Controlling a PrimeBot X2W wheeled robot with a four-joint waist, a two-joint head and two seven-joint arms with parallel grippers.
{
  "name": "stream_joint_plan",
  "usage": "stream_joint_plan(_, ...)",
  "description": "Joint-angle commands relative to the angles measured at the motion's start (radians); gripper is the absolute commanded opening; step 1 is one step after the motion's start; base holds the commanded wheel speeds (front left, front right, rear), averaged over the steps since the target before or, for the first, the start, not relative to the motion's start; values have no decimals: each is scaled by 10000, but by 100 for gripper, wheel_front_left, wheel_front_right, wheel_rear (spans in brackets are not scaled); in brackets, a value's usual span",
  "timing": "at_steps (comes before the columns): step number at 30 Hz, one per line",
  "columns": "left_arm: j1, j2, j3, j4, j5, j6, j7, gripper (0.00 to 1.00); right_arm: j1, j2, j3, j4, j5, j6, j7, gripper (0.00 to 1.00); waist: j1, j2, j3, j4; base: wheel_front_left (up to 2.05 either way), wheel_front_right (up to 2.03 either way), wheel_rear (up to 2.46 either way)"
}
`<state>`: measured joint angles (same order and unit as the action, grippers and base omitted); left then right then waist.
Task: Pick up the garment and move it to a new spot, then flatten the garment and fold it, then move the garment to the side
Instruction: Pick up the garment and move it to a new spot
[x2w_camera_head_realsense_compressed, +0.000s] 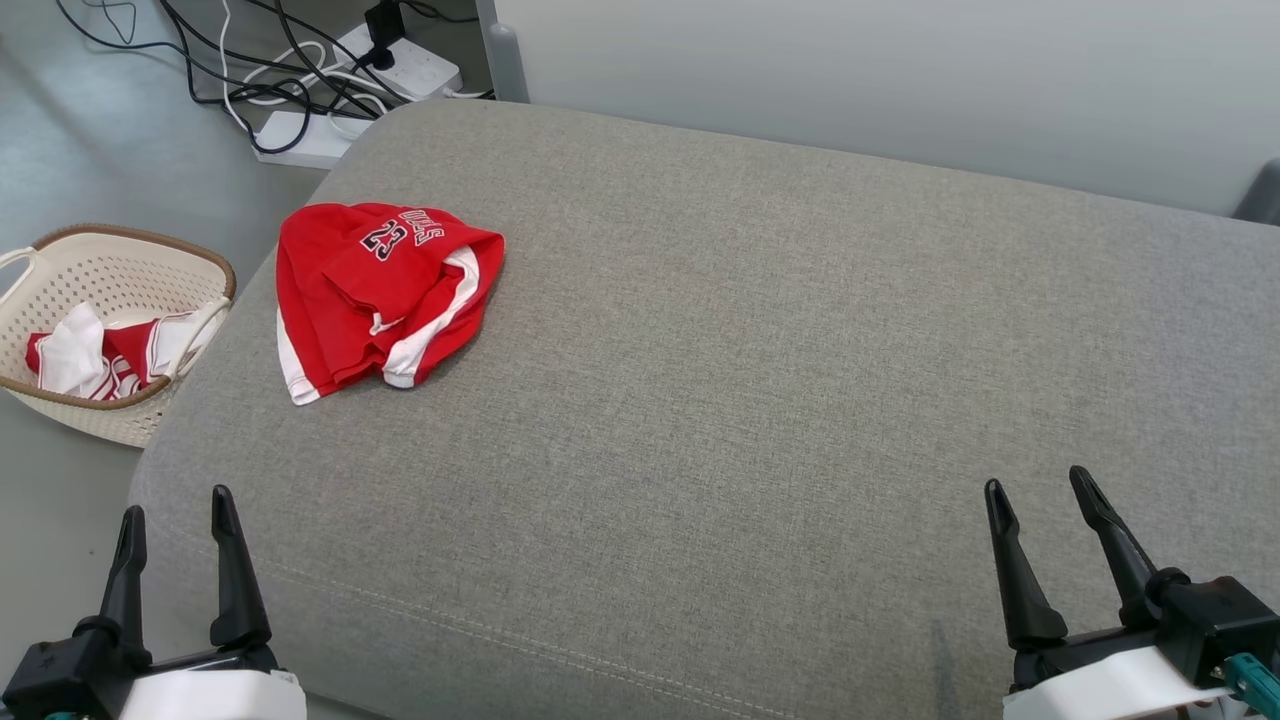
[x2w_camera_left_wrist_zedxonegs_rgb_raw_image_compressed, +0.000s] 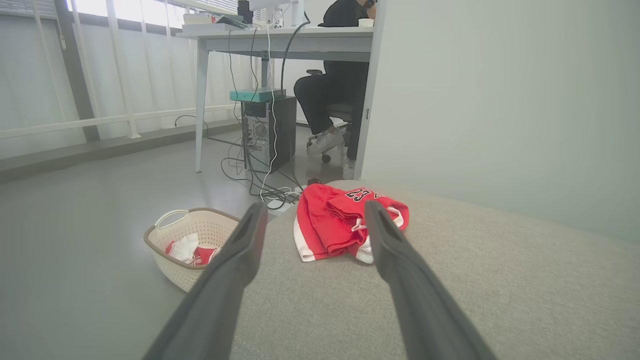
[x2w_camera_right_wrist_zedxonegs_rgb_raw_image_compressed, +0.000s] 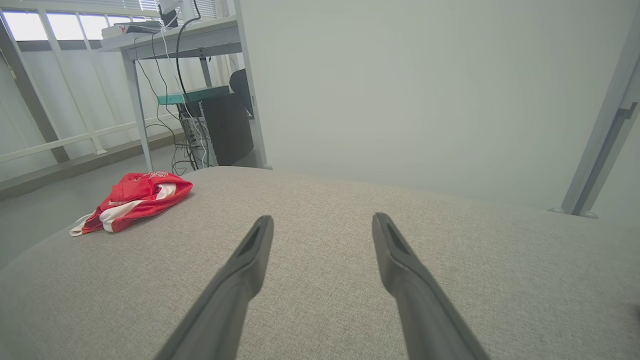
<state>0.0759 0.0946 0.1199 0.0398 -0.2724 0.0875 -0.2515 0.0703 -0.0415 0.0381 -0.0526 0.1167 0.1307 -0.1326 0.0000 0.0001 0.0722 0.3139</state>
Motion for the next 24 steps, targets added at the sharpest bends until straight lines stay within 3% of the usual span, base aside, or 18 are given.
stream_joint_plan(1, -397, 97, 390, -276, 126, -77, -102, 100, -236, -89, 222, -244, 77, 0, -76, 100, 0, -1, 0, 3, 0, 0, 0)
stream_joint_plan(16, -1109, -28, 802, -654, 226, -147, -103, 100, -294, -88, 180, -244, 143, 0, -115, 100, 0, -1, 111, -10, 0, 0, 0)
stream_joint_plan(19, -2036, 150, 941, -848, 190, -187, -103, 100, -380, -88, 179, -333, 96, 0, -91, 100, 0, -1, 294, -21, 0, 0, 0)
stream_joint_plan(24, -4181, 924, 1057, -773, 143, -360, -20, 100, -606, -88, 285, -524, -53, 0, -4, 100, 0, -1, 816, -251, 0, 0, 0)
